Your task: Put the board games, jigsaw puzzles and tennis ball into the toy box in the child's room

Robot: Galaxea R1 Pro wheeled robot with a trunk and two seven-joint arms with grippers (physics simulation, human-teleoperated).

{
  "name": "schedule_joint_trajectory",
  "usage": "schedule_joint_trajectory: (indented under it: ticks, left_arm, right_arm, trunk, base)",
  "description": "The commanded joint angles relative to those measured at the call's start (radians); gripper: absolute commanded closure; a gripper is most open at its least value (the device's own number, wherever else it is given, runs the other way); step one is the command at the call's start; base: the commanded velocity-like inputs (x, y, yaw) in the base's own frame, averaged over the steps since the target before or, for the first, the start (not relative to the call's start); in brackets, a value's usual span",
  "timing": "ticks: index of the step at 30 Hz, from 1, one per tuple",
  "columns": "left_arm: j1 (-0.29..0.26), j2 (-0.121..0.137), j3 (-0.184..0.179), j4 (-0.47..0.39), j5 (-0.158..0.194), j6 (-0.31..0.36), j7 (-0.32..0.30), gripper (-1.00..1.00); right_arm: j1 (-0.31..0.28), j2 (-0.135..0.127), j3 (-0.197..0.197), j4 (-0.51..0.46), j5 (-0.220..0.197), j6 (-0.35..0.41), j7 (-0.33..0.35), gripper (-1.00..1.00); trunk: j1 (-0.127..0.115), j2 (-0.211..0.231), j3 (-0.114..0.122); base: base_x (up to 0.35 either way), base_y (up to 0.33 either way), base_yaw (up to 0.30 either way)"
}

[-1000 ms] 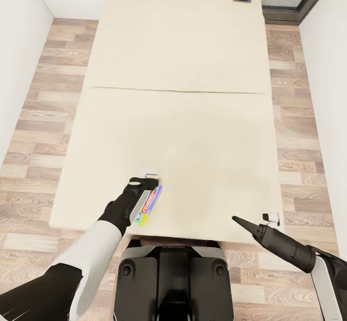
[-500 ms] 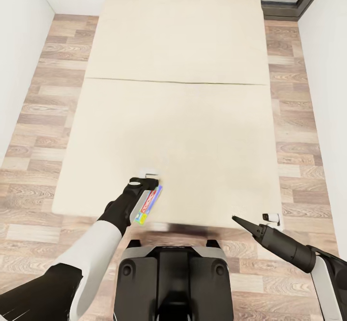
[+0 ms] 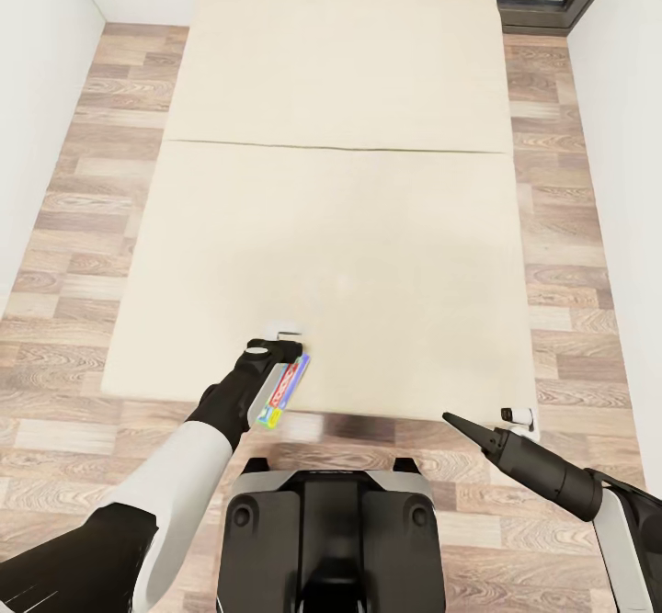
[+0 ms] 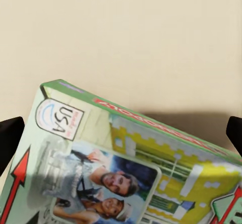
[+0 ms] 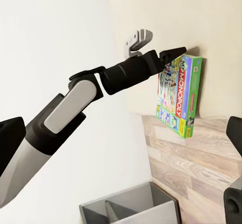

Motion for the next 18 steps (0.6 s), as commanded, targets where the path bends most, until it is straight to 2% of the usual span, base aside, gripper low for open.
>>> schedule_joint_trajectory:
  ticks: [1, 18]
  left_arm:
    - [0.000, 0.000, -0.003, -0.001, 0.005, 0.005, 0.007, -1.00]
    - [-0.001, 0.000, -0.002, -0.001, 0.005, 0.005, 0.007, -1.00]
  right_arm:
    - [0.000, 0.000, -0.001, 0.000, -0.001, 0.005, 0.002, -1.00]
    - [0.000, 0.000, -0.001, 0.000, 0.000, 0.005, 0.002, -1.00]
  trunk:
    - [0.001, -0.002, -0.001]
    - [0.001, -0.002, -0.001]
  base:
    - [-0.007, 0.000, 0.000]
    - [-0.001, 0.000, 0.000]
